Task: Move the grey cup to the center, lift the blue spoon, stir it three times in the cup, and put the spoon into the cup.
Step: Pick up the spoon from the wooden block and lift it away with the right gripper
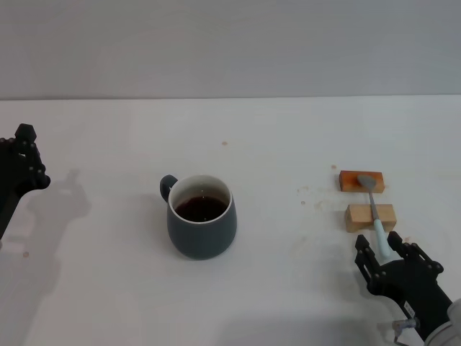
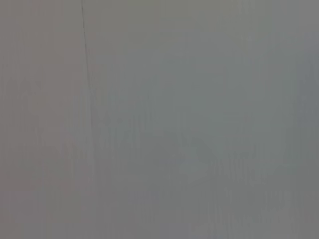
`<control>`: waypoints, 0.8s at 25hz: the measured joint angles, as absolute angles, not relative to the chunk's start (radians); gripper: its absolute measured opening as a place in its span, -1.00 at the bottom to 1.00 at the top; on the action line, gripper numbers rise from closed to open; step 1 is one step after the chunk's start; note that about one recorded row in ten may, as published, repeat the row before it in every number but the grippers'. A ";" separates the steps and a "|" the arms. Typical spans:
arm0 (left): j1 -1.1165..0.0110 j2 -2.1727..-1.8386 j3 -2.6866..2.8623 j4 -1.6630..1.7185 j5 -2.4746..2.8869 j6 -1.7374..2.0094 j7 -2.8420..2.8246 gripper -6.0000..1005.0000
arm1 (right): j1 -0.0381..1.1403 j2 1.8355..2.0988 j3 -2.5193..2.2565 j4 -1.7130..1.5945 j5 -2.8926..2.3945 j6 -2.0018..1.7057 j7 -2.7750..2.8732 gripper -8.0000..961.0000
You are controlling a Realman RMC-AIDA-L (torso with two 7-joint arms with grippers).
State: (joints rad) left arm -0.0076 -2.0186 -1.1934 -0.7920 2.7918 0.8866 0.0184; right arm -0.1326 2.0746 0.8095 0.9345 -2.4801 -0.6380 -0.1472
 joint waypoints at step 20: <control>0.000 -2.016 -1.193 -0.801 2.792 0.887 0.020 -0.99 | -0.132 2.074 0.811 0.934 -2.474 -0.642 -0.147 0.07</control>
